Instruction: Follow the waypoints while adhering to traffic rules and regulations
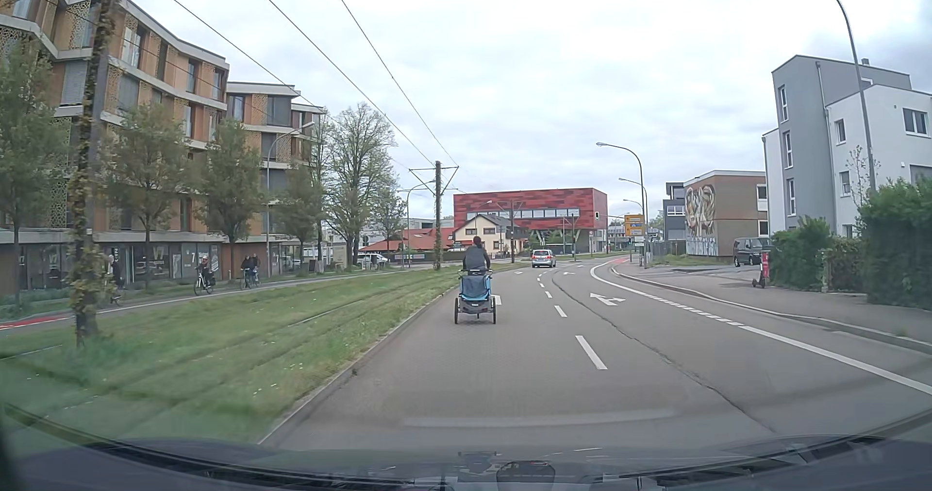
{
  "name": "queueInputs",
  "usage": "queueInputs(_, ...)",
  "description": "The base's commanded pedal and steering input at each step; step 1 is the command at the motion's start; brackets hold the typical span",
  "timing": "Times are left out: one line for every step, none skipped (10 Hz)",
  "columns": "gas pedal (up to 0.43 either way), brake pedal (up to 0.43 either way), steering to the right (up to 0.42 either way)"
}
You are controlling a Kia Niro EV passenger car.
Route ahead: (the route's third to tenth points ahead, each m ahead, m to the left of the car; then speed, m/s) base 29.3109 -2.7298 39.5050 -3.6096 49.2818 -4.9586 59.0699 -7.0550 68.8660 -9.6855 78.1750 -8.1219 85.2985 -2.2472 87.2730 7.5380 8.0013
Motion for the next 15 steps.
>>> queueInputs(0.0, 0.116, 0.0)
queueInputs(0.0, 0.128, 0.0)
queueInputs(0.0, 0.134, 0.001)
queueInputs(0.0, 0.14, 0.001)
queueInputs(0.0, 0.146, 0.001)
queueInputs(0.0, 0.159, 0.002)
queueInputs(0.0, 0.165, 0.002)
queueInputs(0.0, 0.171, 0.001)
queueInputs(0.0, 0.171, 0.001)
queueInputs(0.0, 0.171, 0.001)
queueInputs(0.0, 0.171, 0.001)
queueInputs(0.0, 0.165, 0.002)
queueInputs(0.0, 0.165, 0.001)
queueInputs(0.0, 0.152, 0.002)
queueInputs(0.0, 0.146, 0.002)
